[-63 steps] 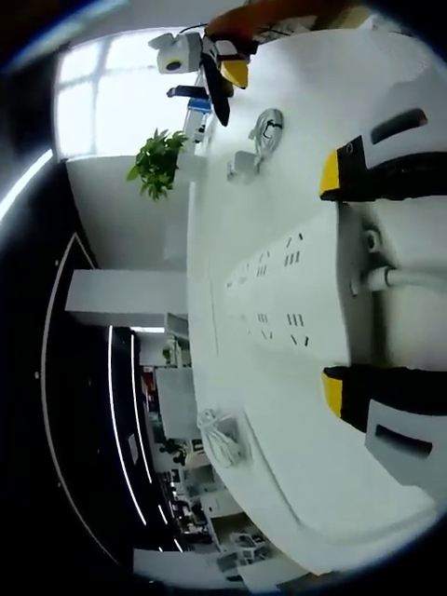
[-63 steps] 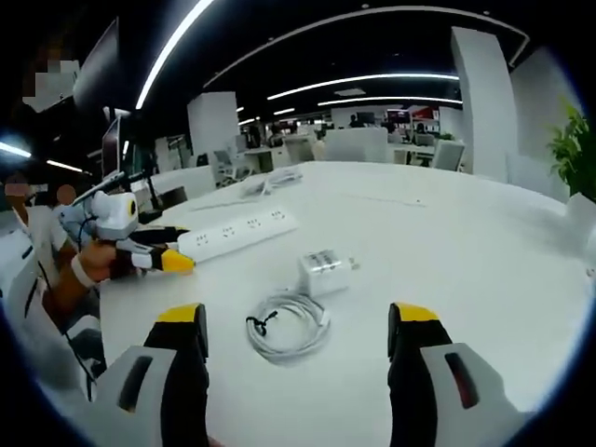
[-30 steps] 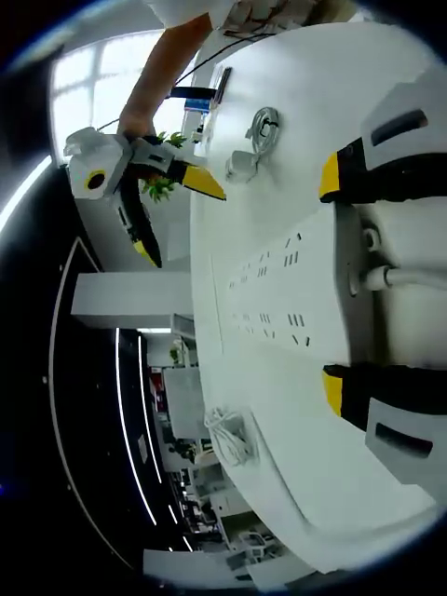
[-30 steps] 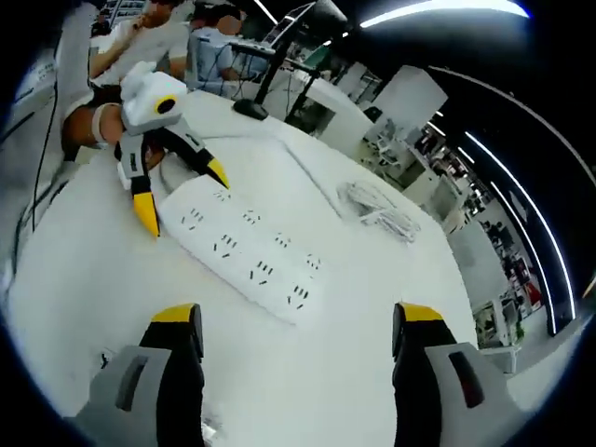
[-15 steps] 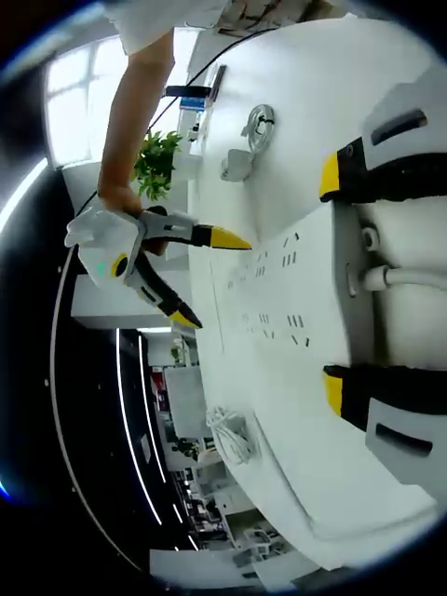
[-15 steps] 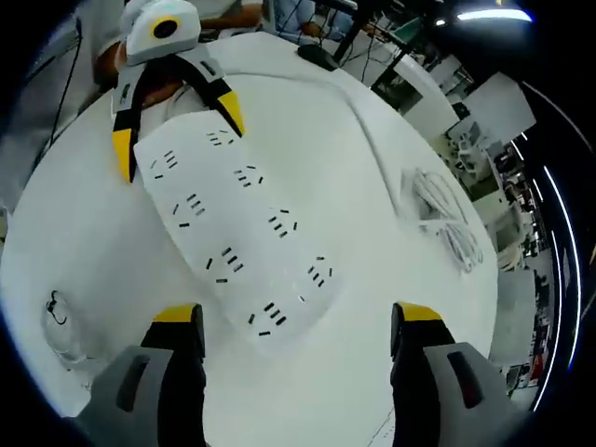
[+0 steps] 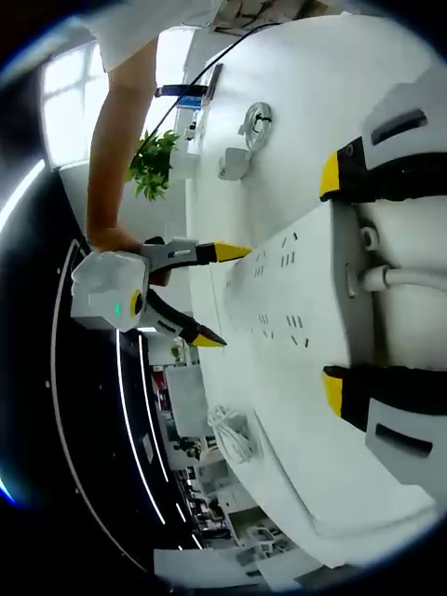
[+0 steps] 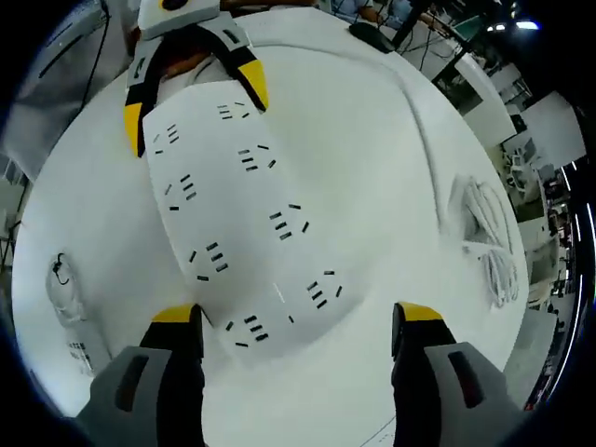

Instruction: Straighten the power strip on the desk, plug the charger into it

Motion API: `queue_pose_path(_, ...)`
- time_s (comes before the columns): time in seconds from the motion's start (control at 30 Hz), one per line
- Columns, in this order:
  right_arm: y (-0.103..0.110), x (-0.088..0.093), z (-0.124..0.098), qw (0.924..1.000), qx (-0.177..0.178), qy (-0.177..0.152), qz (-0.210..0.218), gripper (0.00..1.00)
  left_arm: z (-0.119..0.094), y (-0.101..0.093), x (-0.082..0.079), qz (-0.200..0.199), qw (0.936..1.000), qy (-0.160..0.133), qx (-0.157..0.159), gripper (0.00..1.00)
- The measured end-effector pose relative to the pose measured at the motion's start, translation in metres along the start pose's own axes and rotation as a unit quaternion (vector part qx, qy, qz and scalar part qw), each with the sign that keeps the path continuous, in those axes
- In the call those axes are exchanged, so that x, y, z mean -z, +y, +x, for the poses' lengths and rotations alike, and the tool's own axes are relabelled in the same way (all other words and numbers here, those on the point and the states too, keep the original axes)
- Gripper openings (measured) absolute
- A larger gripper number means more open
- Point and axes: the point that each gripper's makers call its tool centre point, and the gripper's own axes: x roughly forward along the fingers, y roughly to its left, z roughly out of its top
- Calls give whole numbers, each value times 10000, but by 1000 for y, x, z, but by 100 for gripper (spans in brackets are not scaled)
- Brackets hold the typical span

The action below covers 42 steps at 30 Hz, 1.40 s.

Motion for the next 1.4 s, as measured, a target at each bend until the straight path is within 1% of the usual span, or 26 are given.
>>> queue_pose_path(0.1, -1, -3, 3, 9998, -149, -46, -123, 82, 0, 0, 0, 0, 10000, -2, 1, 72)
queue_pose_path(0.17, 3, -4, 4, 9991, -331, -65, -245, 80, 0, 0, 0, 0, 10000, -2, 1, 72)
queue_pose_path(0.27, 7, -3, 5, 9984, -500, -74, -248, 74, 0, 0, 0, 0, 10000, -3, -4, 72)
queue_pose_path(0.33, 14, -3, 5, 9971, -709, -100, -267, 68, 1, -1, 0, 2, 10000, -5, -3, 72)
queue_pose_path(0.5, 13, -2, 5, 9974, -670, -96, -252, 68, 1, 0, 0, 3, 10000, -4, -1, 72)
queue_pose_path(0.73, 11, -1, 6, 9973, -676, -209, -216, 68, 3, 0, 0, -4, 10000, 5, 3, 72)
queue_pose_path(0.77, 10, 0, 6, 9976, -662, -184, -124, 69, 2, 0, 0, -1, 10000, 2, -2, 72)
queue_pose_path(0.8, 8, 3, 6, 9979, -627, -112, 85, 69, 3, 0, 0, -1, 10000, 1, -3, 72)
queue_pose_path(0.9, 10, 2, 6, 9977, -669, -128, 59, 68, 3, 0, 0, 0, 10000, -1, -2, 71)
queue_pose_path(1.1, 10, -1, 8, 9973, -707, -161, -142, 68, 2, 0, 0, 4, 10000, -3, 9, 71)
queue_pose_path(1.27, 10, 0, 7, 9973, -702, -167, -100, 68, 2, 0, 0, 9, 10000, -4, 22, 71)
queue_pose_path(1.4, 11, 0, 7, 9973, -682, -267, -35, 68, 2, 0, 0, 16, 10000, -3, 47, 71)
